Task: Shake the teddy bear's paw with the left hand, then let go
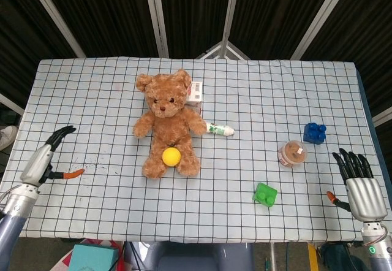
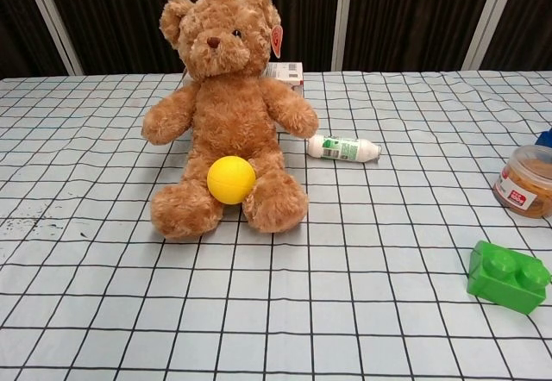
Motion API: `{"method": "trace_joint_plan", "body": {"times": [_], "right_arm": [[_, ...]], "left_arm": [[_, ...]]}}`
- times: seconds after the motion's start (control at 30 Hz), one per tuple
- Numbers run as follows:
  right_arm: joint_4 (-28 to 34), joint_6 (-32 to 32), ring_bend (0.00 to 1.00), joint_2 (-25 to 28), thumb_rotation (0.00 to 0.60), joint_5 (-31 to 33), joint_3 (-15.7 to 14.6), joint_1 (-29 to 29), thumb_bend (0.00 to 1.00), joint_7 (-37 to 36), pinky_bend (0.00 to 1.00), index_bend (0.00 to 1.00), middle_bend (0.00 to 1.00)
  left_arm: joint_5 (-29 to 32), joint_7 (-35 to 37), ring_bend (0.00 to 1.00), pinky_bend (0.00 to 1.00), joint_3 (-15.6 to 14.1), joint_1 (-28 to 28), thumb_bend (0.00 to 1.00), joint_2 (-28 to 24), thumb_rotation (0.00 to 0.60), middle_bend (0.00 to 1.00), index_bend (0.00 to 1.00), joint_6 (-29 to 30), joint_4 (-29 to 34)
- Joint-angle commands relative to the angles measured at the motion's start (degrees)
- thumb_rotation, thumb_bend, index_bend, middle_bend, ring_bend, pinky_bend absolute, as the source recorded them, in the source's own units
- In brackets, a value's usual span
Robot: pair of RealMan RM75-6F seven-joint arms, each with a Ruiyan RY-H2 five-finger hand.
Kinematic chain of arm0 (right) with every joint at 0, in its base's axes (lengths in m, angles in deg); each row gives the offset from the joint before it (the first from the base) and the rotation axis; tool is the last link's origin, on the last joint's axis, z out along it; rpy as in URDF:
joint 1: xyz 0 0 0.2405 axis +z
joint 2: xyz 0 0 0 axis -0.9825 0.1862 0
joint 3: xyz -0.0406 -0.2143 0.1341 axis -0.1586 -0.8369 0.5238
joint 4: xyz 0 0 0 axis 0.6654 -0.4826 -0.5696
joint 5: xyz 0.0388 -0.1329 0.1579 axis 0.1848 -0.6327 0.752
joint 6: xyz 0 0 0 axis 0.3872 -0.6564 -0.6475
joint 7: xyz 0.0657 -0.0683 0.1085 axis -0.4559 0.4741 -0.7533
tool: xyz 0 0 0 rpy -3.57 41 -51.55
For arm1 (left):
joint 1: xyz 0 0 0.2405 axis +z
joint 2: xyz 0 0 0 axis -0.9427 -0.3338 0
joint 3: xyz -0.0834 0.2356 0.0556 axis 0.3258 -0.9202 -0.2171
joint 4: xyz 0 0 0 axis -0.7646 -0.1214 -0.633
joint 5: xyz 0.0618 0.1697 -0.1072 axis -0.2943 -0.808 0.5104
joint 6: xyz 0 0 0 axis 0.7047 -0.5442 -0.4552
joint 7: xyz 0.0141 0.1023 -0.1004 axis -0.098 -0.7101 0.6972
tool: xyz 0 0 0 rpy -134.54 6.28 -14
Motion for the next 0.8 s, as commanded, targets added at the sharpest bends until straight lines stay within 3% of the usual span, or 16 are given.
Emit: {"method": "trace_joint_plan", "body": {"times": [0.03,0.17,0.47,0.8], "right_arm": [[-0.22,0.28,0.03,-0.08,0.6,0.29,0.07,0.07,0.21,-0.12,0.0,0.0,0.02],[-0.64,0.5,0.03,-0.15,0.6,0.55,0.14,0.11,0.21,-0.32,0.0,0.0,0.02],[-1.84,2.2,0.03,-0.62,0.6,1.82,0.34,0.53,0.21,-0.93,0.0,0.0,0.02],[-2.58,3.21,0.03,-1.1,0.6,2.43,0.36,0.83,0.21,-0.85,0.0,0.0,0.02]], "left_arm": [[3.09,9.57,0.0,0.03,3.99,-6.98,0.13,3.29,0.6,0.1,0.12,-8.41,-0.92],[7.95,12.4,0.0,0.09,6.0,-9.21,0.12,5.58,0.6,0.15,0.15,-11.8,-0.82],[19.33,13.38,0.0,0.09,9.1,-14.67,0.12,12.0,0.6,0.17,0.17,-20.26,-5.62],[24.25,13.48,0.0,0.09,11.09,-17.04,0.12,17.25,0.6,0.18,0.17,-23.02,-11.68]]}}
